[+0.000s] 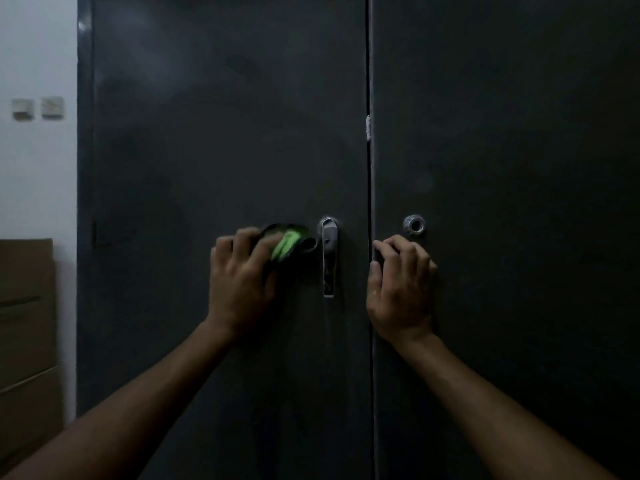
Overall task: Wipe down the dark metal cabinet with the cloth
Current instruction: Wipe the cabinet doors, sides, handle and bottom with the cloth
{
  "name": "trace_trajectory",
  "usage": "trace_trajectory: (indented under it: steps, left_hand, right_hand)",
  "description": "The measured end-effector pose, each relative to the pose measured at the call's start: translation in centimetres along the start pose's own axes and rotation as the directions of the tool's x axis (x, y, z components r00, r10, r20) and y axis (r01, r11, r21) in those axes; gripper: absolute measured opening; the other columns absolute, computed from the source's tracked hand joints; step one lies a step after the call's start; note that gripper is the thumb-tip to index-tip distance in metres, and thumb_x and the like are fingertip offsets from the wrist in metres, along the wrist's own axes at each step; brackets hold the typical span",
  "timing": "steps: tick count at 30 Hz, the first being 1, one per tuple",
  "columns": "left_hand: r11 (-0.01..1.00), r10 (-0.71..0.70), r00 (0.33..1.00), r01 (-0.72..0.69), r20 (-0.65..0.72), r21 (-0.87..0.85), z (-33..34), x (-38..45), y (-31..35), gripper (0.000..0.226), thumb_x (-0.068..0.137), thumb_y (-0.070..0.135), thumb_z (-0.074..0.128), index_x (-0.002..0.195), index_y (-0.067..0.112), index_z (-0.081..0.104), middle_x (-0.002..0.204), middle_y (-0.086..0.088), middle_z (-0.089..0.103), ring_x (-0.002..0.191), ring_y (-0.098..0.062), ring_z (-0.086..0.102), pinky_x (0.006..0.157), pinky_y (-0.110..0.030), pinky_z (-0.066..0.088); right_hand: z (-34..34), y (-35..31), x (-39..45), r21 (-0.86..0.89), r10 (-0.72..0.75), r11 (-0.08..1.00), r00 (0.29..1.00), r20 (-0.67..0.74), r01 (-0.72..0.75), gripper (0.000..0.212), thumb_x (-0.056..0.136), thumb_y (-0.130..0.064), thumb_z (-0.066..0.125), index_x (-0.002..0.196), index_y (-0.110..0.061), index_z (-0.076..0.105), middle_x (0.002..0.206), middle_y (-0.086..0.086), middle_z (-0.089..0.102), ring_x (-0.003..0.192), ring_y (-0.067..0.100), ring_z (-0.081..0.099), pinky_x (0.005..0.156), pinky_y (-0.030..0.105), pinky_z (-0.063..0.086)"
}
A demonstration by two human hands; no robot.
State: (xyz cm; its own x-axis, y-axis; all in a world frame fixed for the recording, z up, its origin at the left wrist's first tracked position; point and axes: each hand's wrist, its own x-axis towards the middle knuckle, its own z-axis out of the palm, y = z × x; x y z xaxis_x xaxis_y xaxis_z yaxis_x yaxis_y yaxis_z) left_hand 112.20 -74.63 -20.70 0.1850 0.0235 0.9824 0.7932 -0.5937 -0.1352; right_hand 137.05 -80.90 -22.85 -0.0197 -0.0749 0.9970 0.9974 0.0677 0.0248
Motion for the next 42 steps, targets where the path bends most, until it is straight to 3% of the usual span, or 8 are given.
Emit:
trace_trajectory:
  steps: [6,15,23,29,32,36,39,42]
  left_hand:
    - [0.995,0.096,0.994,-0.097,0.050,0.027,-0.1,-0.4,-0.7,0.046,0.087,0.026,0.055,0.130,0.012,0.067,0.121,-0.017,0.059,0.098,-0.035,0.049,0.080,-0.048,0.048]
    - [0.988,-0.155,0.983,0.156,-0.093,0.001,1.3,7.8,1.3,0.044,0.088,0.024,0.057,0.131,0.016,0.063,0.124,-0.014,0.052,0.105,-0.034,0.045,0.085,-0.037,0.034]
    - [0.986,0.144,0.989,-0.146,0.030,0.077,-0.2,0.5,-1.8,0.043,0.092,0.031,0.056,0.132,0.017,0.061,0.122,-0.015,0.056,0.098,-0.036,0.049,0.082,-0.048,0.048]
    - [0.914,-0.399,0.902,0.405,-0.164,0.006,-1.2,16.7,-1.4,0.040,0.091,0.025,0.054,0.127,0.011,0.064,0.129,-0.023,0.053,0.112,-0.047,0.050,0.093,-0.049,0.043]
    - [0.994,-0.090,0.994,0.093,-0.060,0.058,-0.2,17.5,2.1,0.039,0.091,0.029,0.058,0.127,0.015,0.065,0.129,-0.019,0.055,0.110,-0.044,0.050,0.090,-0.047,0.044]
    - [0.969,0.239,0.970,-0.241,0.047,0.048,-0.4,7.6,-0.6,0.041,0.096,0.035,0.056,0.133,0.020,0.064,0.125,-0.014,0.057,0.102,-0.037,0.048,0.086,-0.047,0.047]
    - [0.980,0.180,0.981,-0.185,0.068,0.079,-1.2,4.3,-3.4,0.042,0.094,0.035,0.053,0.131,0.019,0.065,0.119,-0.013,0.056,0.097,-0.031,0.045,0.071,-0.043,0.049]
    - [0.995,-0.095,0.992,0.098,0.089,-0.028,-1.1,5.1,-1.3,0.033,0.093,0.023,0.062,0.126,0.020,0.061,0.112,-0.006,0.051,0.095,-0.022,0.045,0.065,-0.034,0.040]
  right_hand:
    - [0.9,0.2,-0.1,-0.007,0.011,1.000,1.000,-0.004,-0.011,0.033,0.097,-0.024,0.051,0.124,-0.010,0.063,0.126,0.012,0.058,0.117,0.032,0.051,0.095,0.045,0.038]
    - [1.2,0.4,0.0,0.010,0.024,1.000,0.999,0.043,-0.024,0.036,0.100,-0.032,0.047,0.124,-0.010,0.061,0.126,0.012,0.058,0.118,0.033,0.051,0.095,0.044,0.037]
    - [0.9,0.4,-0.1,0.046,0.014,0.999,0.998,0.059,-0.017,0.037,0.099,-0.033,0.049,0.125,-0.009,0.063,0.127,0.013,0.059,0.118,0.034,0.052,0.096,0.047,0.038]
    - [1.1,0.6,-0.2,0.112,0.029,0.993,0.999,0.021,-0.031,0.034,0.100,-0.029,0.046,0.123,-0.011,0.064,0.126,0.010,0.059,0.117,0.031,0.051,0.097,0.044,0.037]
    - [0.4,0.6,0.2,0.183,0.055,0.981,0.998,0.018,-0.058,0.033,0.101,-0.025,0.044,0.119,-0.010,0.067,0.123,0.010,0.061,0.116,0.029,0.051,0.095,0.041,0.038]
    - [-0.5,1.2,0.6,0.271,0.056,0.961,0.998,0.029,-0.062,0.030,0.100,-0.019,0.045,0.115,-0.009,0.069,0.120,0.008,0.062,0.113,0.026,0.053,0.093,0.037,0.041]
    - [-1.2,1.2,1.1,0.300,0.064,0.951,0.996,0.065,-0.080,0.025,0.098,-0.017,0.049,0.109,-0.009,0.070,0.115,0.008,0.063,0.109,0.025,0.054,0.092,0.034,0.041]
    - [-2.3,-0.1,2.2,0.348,0.163,0.914,0.975,0.152,-0.208,0.012,0.095,-0.013,0.061,0.102,-0.011,0.070,0.106,0.005,0.063,0.103,0.023,0.052,0.088,0.042,0.047]
